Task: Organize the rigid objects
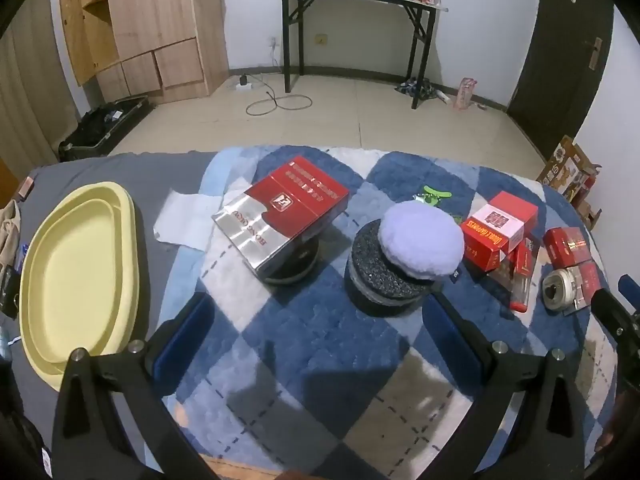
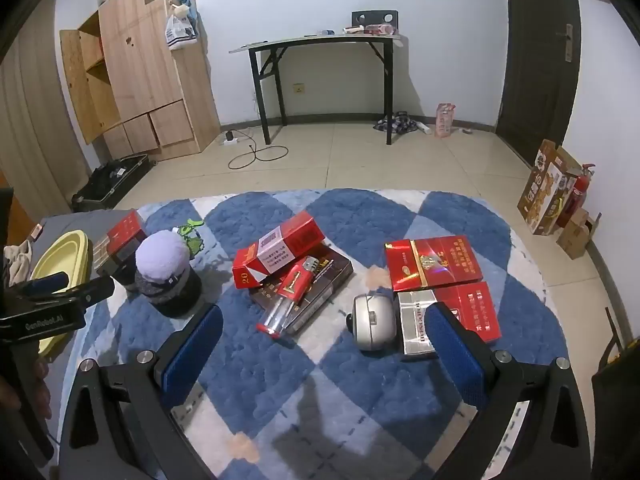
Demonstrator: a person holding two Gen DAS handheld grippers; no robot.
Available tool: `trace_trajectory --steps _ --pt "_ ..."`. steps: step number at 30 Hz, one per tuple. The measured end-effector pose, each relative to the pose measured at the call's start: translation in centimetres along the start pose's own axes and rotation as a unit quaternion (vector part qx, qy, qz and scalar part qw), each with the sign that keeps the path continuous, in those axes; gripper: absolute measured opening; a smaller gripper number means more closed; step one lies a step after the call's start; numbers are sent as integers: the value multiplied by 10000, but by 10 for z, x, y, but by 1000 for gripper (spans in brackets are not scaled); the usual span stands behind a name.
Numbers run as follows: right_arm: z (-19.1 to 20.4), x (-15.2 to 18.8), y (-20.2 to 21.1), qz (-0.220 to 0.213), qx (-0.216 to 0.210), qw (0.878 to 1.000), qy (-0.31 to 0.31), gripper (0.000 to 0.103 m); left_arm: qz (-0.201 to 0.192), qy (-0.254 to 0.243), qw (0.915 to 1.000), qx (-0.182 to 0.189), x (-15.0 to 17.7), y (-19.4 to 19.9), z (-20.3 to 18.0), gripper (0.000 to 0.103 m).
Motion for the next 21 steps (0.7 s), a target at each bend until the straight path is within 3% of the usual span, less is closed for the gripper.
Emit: trace_trajectory --steps 21 --pt "-1 0 -4 36 -21 10000 -49 103 121 13 9999 77 6 -7 -2 103"
Point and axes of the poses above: each gripper's, at about its wrist camera, not at the fingertips, and y roughly against the way its jaws point, z to its left, x to its underside, the point moved 5 cm from there along -y, roughly the way its jaws point, and after that the axes turned 12 degrees about x, right-handed, at the moved point
